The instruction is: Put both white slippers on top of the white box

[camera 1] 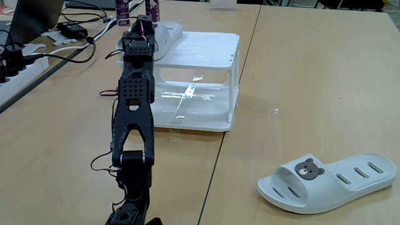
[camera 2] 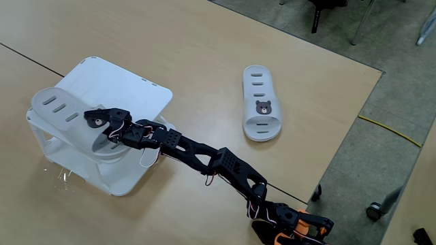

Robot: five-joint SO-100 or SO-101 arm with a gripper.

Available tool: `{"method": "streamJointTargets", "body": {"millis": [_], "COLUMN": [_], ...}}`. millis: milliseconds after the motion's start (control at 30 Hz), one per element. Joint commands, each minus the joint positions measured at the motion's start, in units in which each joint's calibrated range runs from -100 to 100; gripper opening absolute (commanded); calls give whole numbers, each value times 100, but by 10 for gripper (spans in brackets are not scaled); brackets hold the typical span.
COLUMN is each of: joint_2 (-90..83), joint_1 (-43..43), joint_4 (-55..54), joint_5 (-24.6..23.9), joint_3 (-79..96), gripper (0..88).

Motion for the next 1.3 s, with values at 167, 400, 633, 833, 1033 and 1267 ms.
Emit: {"method": "streamJointTargets", "body": {"millis": [167, 400, 633, 833, 1033, 1267], "joint_2": [-237, -641, -1819, -3048, -4537, -6624], "joint_1": [67, 43, 59, 26, 2, 2], "joint_4": [-18, -9, -9, -26, -26, -43], "joint_5": [42, 42, 42, 42, 42, 42], "joint_3": [-641, -217, 1208, 2624, 4393, 6918], "gripper": [265, 304, 305, 305, 305, 305]}}
